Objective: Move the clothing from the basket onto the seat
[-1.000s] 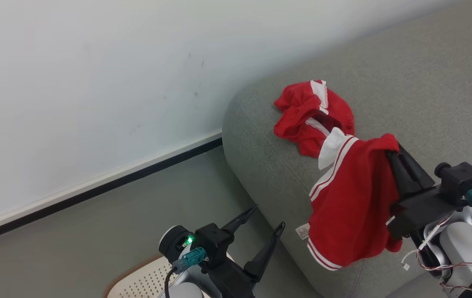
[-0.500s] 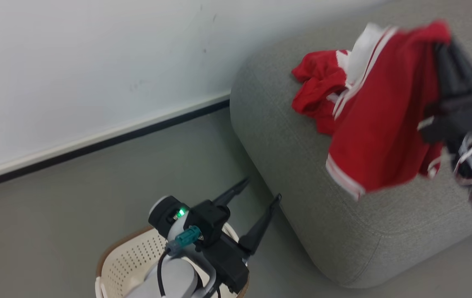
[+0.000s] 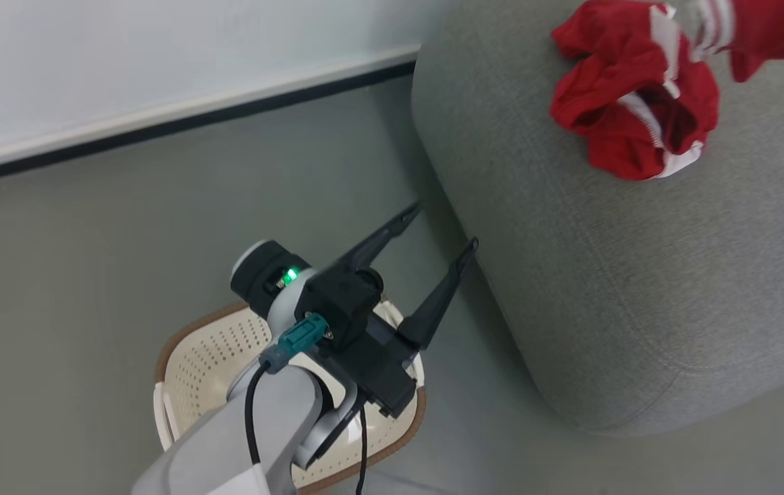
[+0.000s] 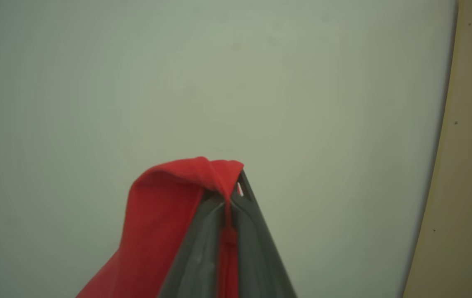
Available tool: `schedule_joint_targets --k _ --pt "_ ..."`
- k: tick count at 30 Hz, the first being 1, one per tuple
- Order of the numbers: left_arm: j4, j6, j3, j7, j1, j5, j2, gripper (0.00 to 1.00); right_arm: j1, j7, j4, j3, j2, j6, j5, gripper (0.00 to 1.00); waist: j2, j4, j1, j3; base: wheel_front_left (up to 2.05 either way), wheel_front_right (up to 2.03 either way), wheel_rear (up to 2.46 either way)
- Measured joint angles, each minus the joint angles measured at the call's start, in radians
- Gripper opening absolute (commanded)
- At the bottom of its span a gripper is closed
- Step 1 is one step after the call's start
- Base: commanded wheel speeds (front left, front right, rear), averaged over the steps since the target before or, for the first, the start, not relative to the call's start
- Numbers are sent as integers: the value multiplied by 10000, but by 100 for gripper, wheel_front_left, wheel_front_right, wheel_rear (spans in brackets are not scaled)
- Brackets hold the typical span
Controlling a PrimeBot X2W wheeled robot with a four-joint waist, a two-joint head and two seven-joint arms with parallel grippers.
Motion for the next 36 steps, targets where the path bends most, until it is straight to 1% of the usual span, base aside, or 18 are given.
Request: schedule_joint_targets --k 7,11,15,17,22,24,27,36 --pt "-499 148 224 144 -425 290 253 100 -580 238 1089 -240 -552 -46 -96 0 1 483 1 923 0 0 0" --pt "-769 217 311 217 -609 366 326 100 -620 322 1616 -232 -874 -163 -362 0 0 772 -1 1393 0 0 0" --pt "-951 278 378 316 -625 405 466 100 -759 314 2015 -130 -859 -267 -537 0 0 1024 -1 1838 0 0 0" --pt "-989 345 403 334 -628 408 522 100 -780 307 2274 36 -704 -328 -642 0 1 1123 -1 2044 0 0 0" --pt "-934 341 362 380 -752 449 420 100 -499 194 3375 493 355 -353 -644 0 2 1358 0 2424 0 0 0" --pt "-903 336 341 380 -787 449 391 100 -243 119 3772 604 654 -353 -642 0 0 1460 -1 2477 0 0 0" --pt "-884 336 326 378 -784 449 403 100 -74 10 4230 694 915 -318 -612 0 0 1542 -2 2485 0 0 0" --pt "-573 343 393 299 -739 389 462 100 380 -504 5260 936 1588 -102 -589 0 0 1487 -3 2196 0 0 0"
